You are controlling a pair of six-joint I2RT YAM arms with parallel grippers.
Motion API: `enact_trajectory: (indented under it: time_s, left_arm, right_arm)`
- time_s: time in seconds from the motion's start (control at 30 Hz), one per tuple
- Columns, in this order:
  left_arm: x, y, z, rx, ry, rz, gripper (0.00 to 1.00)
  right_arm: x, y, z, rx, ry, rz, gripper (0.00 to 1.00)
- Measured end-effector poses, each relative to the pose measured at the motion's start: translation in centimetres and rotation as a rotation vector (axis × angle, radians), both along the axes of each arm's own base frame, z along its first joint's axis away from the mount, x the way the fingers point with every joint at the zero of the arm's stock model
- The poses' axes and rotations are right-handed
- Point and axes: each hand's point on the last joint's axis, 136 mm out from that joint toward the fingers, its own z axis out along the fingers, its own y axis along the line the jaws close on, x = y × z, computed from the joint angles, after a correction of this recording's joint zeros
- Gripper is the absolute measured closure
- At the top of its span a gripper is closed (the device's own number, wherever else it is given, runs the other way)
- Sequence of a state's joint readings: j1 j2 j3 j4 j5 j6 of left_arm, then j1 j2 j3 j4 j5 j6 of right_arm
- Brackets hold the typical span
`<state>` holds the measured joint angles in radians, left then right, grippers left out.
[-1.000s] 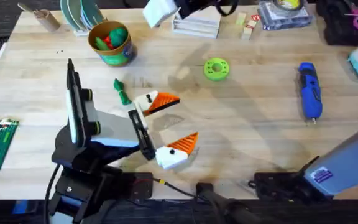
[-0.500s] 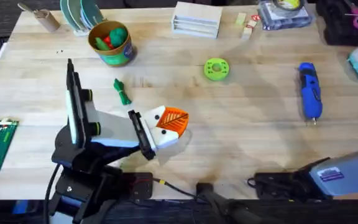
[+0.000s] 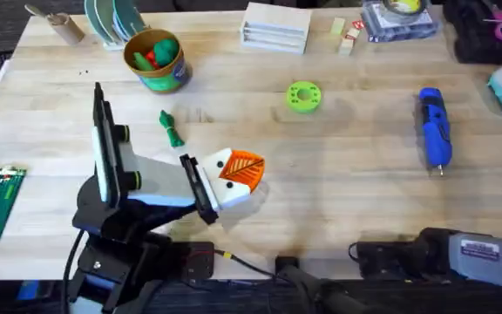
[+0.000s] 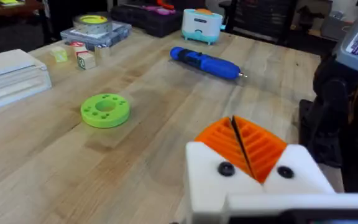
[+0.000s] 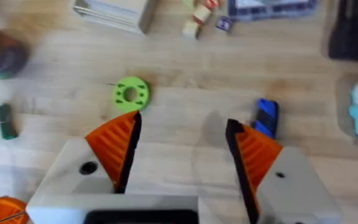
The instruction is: Pick up the gripper from the table and insert it into the empty holder that is missing its gripper. Then pick up a screw, insert it into the mounting hole, and use the screwdriver to tighten it. Finally, clean up the table by picking up the vegetable and placing it into the bucket.
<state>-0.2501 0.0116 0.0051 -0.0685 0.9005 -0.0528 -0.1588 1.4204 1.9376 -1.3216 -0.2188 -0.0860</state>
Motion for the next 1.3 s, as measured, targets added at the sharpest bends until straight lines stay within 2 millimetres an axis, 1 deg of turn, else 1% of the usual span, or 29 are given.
enact_trajectory:
  time_s: [0.03,0.1,0.2,0.37,0.5,0.63,0.83,1.03,1.17,1.3]
  left_arm:
    - [0.0,0.0,0.0,0.000,0.000,0.000,0.997]
    - [0.0,0.0,0.0,0.000,0.000,0.000,0.997]
    - [0.0,0.0,0.0,0.000,0.000,0.000,0.997]
    - [0.0,0.0,0.0,0.000,0.000,0.000,0.997]
    - [0.0,0.0,0.0,0.000,0.000,0.000,0.997]
    - [0.0,0.0,0.0,0.000,0.000,0.000,0.997]
    - [0.0,0.0,0.0,0.000,0.000,0.000,0.997]
    - [0.0,0.0,0.0,0.000,0.000,0.000,0.997]
    - [0.0,0.0,0.0,0.000,0.000,0.000,0.997]
    - [0.0,0.0,0.0,0.000,0.000,0.000,0.997]
  right_arm:
    - [-0.4,-0.8,-0.4,-0.002,0.010,-0.021,0.126]
    - [-1.3,-2.2,-1.8,0.000,0.042,-0.061,0.126]
    - [-2.1,-3.7,-4.6,0.009,0.097,-0.107,0.126]
    - [-3.8,-5.1,-10.1,0.028,0.176,-0.161,0.126]
    - [-4.1,-6.1,-13.1,0.034,0.191,-0.192,0.126]
    - [-3.2,-6.8,-14.8,0.033,0.186,-0.204,0.126]
    - [-2.1,-7.3,-17.5,0.056,0.259,-0.203,0.125]
    - [-0.1,-8.3,-19.9,0.043,0.288,-0.184,0.123]
    - [0.6,-8.8,-21.1,0.003,0.297,-0.128,0.123]
    - [1.5,-9.4,-21.4,-0.063,0.269,-0.054,0.123]
